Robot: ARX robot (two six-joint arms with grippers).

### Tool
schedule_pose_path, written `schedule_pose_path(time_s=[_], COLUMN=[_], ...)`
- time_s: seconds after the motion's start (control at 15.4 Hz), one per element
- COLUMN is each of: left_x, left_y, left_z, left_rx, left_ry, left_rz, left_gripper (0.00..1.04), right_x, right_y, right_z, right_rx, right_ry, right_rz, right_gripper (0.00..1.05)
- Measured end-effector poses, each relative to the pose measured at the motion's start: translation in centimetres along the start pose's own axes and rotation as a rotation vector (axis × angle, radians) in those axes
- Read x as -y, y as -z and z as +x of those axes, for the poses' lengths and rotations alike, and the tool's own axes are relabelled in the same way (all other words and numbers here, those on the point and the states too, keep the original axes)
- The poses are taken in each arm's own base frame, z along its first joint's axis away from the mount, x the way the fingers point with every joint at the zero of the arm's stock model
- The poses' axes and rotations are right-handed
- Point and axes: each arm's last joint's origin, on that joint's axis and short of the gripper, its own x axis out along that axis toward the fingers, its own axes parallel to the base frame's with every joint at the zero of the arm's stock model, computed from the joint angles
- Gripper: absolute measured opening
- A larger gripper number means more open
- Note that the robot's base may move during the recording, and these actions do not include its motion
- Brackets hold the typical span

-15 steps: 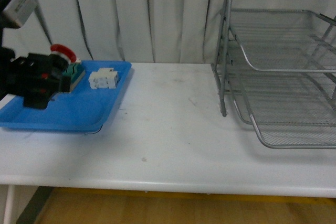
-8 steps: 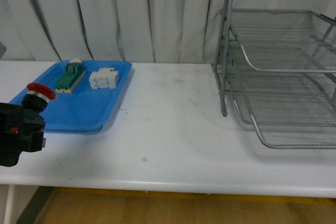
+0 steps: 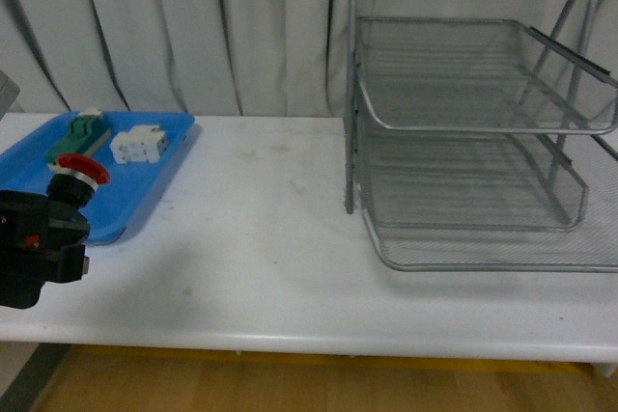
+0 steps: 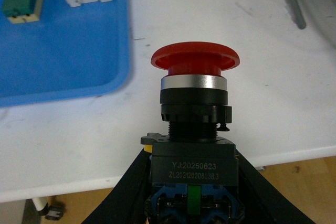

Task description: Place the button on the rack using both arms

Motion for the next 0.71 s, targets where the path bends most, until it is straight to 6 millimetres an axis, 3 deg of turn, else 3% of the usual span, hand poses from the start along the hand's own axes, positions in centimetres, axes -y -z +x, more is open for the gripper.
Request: schedule_pose_path(time_s=[0.52, 0.71], left_x=[0.3, 2.6], left_y=[-0.4, -2.7], left_z=[0.0, 0.9], left_rx=[0.006, 0.055], left_ry=[0.008, 0.066], left_rz=[0.004, 0.003], left_gripper=[0.36, 0.36], right_x=[0.0, 0.0], right_y=[0.0, 0.0], right_z=[0.0, 0.0], right_rx=[0.002, -0.001], right_ry=[0.000, 0.003], right_rz=[0.000, 0.000], right_gripper=[0.98, 0.98])
